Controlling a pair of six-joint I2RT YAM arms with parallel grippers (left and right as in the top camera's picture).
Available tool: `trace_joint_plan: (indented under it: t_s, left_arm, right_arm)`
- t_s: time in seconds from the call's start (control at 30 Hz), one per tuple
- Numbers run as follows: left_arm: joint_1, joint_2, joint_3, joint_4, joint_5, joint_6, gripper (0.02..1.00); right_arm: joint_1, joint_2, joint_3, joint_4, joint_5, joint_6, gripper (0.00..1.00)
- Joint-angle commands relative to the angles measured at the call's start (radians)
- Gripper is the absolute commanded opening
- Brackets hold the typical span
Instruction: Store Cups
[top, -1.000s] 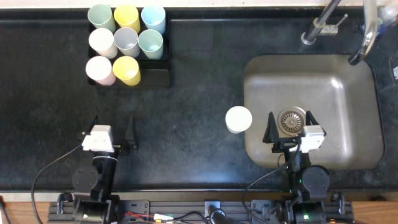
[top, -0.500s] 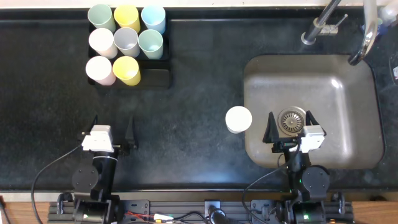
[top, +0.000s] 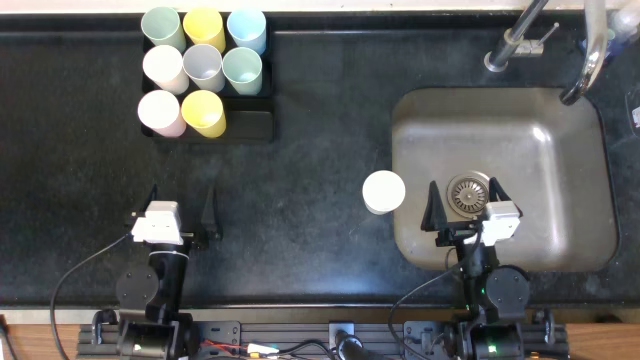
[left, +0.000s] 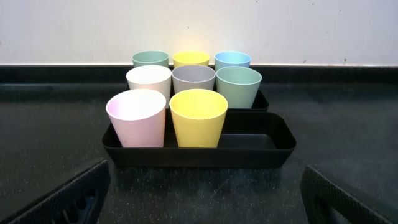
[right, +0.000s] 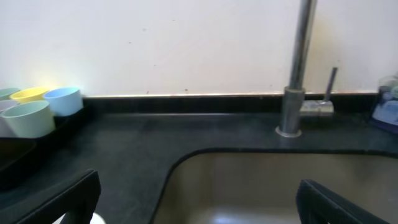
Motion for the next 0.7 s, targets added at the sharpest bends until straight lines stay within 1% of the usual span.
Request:
trace_joint_plan:
  t_s: [0.03,0.13,0.23,0.4,0.47,0.5,0.6,0.7]
  left_arm:
    - [-0.004,-0.010,-0.005,0.000,-0.013,-0.022,0.998]
    - [-0.004,-0.010,-0.005,-0.001,-0.012,-0.022,0.998]
    - [-0.004,-0.010,-0.005,-0.001,-0.012,-0.022,0.998]
    - [-0.004,-0.010,-0.005,-0.001,-0.013,-0.022,0.998]
    - [-0.004,-0.010,-0.005,-0.001,-0.013,-0.022,0.998]
    - [-0.004,-0.010,-0.005,-0.001,-0.012,-0.022,0.998]
    - [-0.004,-0.010,-0.005,-0.001,-0.013,-0.022,0.998]
    - [-0.004,-0.010,-0.005,-0.001,-0.013,-0.022,0.998]
  right_arm:
    - [0.000,0.004,0.075,-0.089,-0.085,-0.003,0.996]
    - [0.000,0.091,0.263,-0.304,-0.153,-0.003,0.996]
    - [0.000,0.274,0.498,-0.537,-0.170,-0.004,0.998]
    - [0.006,0.692,0.924,-0.892,-0.114,-0.093,0.998]
    - [0.027,0.845,1.063,-1.005,-0.091,-0.121,0.998]
    - [0.049,0.970,1.167,-1.106,-0.065,-0.148,0.996]
    - [0.101,1.155,1.279,-1.224,-0.012,-0.202,0.998]
    - [0.138,1.308,1.339,-1.258,0.010,-0.242,0.996]
